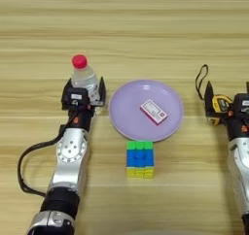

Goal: Move the objects on the table

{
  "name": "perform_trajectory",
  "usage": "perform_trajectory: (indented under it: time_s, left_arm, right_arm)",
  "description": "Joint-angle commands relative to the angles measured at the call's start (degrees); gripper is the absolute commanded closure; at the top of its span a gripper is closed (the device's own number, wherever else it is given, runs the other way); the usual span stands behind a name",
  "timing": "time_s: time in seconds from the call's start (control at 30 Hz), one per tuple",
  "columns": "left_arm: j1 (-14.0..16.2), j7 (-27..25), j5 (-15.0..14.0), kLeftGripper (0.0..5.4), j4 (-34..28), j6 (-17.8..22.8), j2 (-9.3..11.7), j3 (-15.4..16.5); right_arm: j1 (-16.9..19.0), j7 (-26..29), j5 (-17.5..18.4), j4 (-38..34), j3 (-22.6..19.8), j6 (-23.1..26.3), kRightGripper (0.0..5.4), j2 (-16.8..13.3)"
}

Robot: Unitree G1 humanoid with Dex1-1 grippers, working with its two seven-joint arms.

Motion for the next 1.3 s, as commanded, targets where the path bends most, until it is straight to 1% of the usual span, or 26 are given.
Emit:
perform_trajectory:
  time_s: [0.03,0.13,0.37,0.73,0.9,1.13,1.3]
  left_arm:
    - [-0.8,0.3,0.2,1.72,0.3,-0.3,0.4,0.1]
    - [0.0,0.5,0.5,1.97,-1.1,0.0,0.5,0.0]
    - [1.7,0.1,0.8,2.25,-3.5,0.6,0.8,-0.5]
    - [6.5,-0.8,0.2,2.31,-10.3,3.1,1.1,-0.5]
    - [9.1,-1.2,-0.3,2.33,-15.2,5.2,1.5,-0.1]
    - [11.6,-1.2,-0.1,2.33,-17.7,6.6,1.8,-0.2]
    - [12.3,-1.2,0.0,2.33,-19.0,7.2,1.6,-0.5]
  right_arm:
    - [0.2,-0.5,-0.2,-0.4,0.0,-0.1,0.0,0.4]
    - [0.3,-0.5,-0.2,-0.4,0.0,0.0,0.0,0.4]
    - [-0.1,-0.5,-0.3,-0.1,0.2,0.0,0.0,0.7]
    - [-0.3,-0.7,-0.6,0.0,0.5,0.2,0.0,1.3]
    - [-0.5,-0.8,-0.6,0.2,0.7,0.2,0.0,1.4]
    - [-0.4,-0.9,-0.5,0.1,0.7,0.3,0.0,1.3]
    - [-0.5,-0.8,-0.4,0.1,0.7,0.3,0.0,1.1]
